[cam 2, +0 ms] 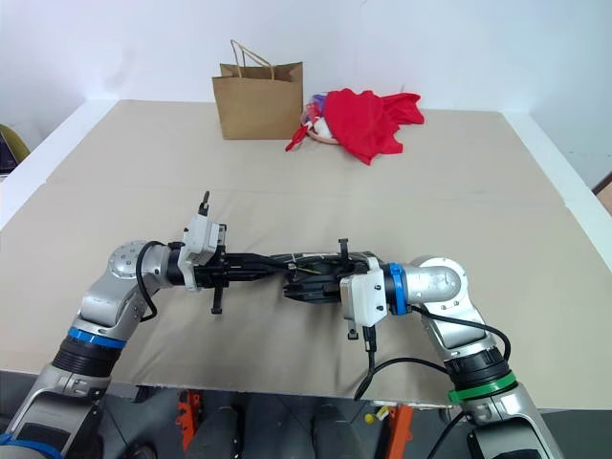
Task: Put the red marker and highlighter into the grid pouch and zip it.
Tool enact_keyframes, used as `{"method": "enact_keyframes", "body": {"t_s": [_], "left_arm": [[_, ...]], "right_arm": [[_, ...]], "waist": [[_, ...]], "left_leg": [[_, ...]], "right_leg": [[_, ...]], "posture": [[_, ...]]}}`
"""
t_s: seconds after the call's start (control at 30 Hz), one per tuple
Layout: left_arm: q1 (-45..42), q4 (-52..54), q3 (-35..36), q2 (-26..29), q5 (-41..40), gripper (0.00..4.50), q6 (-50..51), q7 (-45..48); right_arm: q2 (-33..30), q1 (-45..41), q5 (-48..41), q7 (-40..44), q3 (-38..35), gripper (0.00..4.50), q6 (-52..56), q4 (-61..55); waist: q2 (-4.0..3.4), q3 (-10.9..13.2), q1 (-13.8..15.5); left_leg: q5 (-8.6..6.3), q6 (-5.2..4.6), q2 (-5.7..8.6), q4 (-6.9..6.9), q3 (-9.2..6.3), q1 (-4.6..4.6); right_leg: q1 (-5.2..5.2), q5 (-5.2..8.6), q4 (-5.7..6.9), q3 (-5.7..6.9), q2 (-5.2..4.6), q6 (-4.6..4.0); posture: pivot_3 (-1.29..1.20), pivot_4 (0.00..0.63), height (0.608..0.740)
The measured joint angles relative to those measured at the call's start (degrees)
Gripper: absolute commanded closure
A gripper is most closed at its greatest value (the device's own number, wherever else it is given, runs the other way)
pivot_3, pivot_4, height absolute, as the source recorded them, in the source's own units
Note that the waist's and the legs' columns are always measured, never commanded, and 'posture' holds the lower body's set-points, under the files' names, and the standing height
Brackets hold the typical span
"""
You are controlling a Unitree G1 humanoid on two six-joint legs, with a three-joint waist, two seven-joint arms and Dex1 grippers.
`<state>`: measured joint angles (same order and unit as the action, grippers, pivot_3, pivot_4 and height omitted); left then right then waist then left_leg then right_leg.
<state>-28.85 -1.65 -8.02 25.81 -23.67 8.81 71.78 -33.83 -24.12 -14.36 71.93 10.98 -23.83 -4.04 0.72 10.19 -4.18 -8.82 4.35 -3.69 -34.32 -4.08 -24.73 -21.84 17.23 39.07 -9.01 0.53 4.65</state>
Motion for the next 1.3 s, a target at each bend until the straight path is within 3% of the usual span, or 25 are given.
{"method": "enact_keyframes", "body": {"t_s": [0.27, 0.57, 0.83, 0.93, 1.03, 1.1, 1.13, 1.17, 1.3], "left_arm": [[0.11, 0.13, -0.08, 0.31, 0.06, 4.50, -0.09, 0.20], [0.14, -0.23, -0.24, 2.12, 0.52, 4.50, -2.51, 1.40], [0.16, -1.93, -0.29, 3.12, 0.78, 4.50, -4.17, 2.47], [0.16, -2.19, -0.30, 3.37, 0.76, 4.50, -3.73, 2.45], [0.16, -2.25, -0.27, 4.92, 0.51, 3.44, 0.16, 2.34], [0.18, -2.18, -0.09, 5.73, -0.17, 2.38, 4.10, 1.70], [0.21, -2.09, 0.18, 5.80, -0.56, 2.29, 5.31, 1.13], [0.35, -1.88, 1.05, 5.80, -1.31, 1.52, 7.11, -0.08], [1.43, -1.73, 5.83, 6.42, -1.80, 0.00, 9.65, -5.87]], "right_arm": [[-6.76, 2.38, -5.73, -2.57, -7.47, 4.38, 7.43, -3.96], [-17.29, 13.72, -10.09, 0.77, -20.72, 4.38, 8.31, -0.87], [-20.27, 20.27, -8.85, 3.15, -26.64, 4.38, 1.23, 8.00], [-20.21, 20.67, -10.84, 2.14, -26.65, 4.38, 4.56, 6.65], [-20.09, 21.16, -17.77, -2.03, -26.89, 3.56, 17.76, 2.62], [-20.02, 21.11, -20.95, -5.54, -27.71, 2.51, 25.41, 1.31], [-19.80, 21.00, -21.85, -6.86, -27.83, 2.44, 27.88, 0.94], [-18.66, 20.64, -23.18, -9.33, -28.38, 1.69, 31.56, 0.85], [-16.48, 21.09, -24.31, -15.26, -29.98, 0.04, 39.28, 1.48]], "waist": [[0.01, 0.00, 0.08], [0.02, 0.01, -0.03], [0.02, 0.02, -0.35], [0.02, 0.02, -0.41], [0.02, 0.02, -0.40], [0.03, 0.02, -0.31], [0.04, 0.02, -0.29], [0.07, 0.04, -0.29], [0.07, 0.04, -0.27]], "left_leg": [[0.00, 0.00, 0.00, 0.00, 0.00, -0.01], [0.00, -0.02, 0.01, -0.03, 0.00, 0.03], [-0.01, -0.02, 0.01, -0.05, 0.01, 0.11], [-0.01, -0.02, 0.01, -0.06, 0.00, 0.14], [0.00, -0.02, 0.01, -0.07, 0.00, 0.16], [0.00, -0.02, 0.02, -0.09, 0.00, 0.15], [0.00, -0.02, 0.02, -0.09, -0.01, 0.15], [0.00, -0.02, 0.01, -0.09, -0.02, 0.15], [-0.02, -0.04, 0.01, -0.06, -0.02, 0.16]], "right_leg": [[0.01, 0.01, 0.00, 0.00, -0.01, 0.01], [0.05, 0.00, 0.00, -0.01, -0.02, 0.01], [0.14, 0.00, 0.00, -0.02, -0.01, 0.02], [0.18, -0.01, 0.00, -0.02, -0.01, 0.03], [0.25, -0.01, 0.00, -0.02, -0.02, 0.03], [0.27, 0.00, 0.00, -0.02, -0.02, 0.04], [0.27, 0.00, 0.00, -0.02, -0.02, 0.04], [0.27, 0.00, 0.00, -0.01, -0.02, 0.04], [0.26, 0.03, 0.00, -0.01, -0.02, 0.04]], "posture": [[0.00, 0.150, 0.740], [0.00, 0.150, 0.740], [0.00, 0.150, 0.740], [0.00, 0.150, 0.740], [0.00, 0.150, 0.740], [0.00, 0.150, 0.740], [0.00, 0.150, 0.740], [0.00, 0.150, 0.740], [0.00, 0.150, 0.740]]}}
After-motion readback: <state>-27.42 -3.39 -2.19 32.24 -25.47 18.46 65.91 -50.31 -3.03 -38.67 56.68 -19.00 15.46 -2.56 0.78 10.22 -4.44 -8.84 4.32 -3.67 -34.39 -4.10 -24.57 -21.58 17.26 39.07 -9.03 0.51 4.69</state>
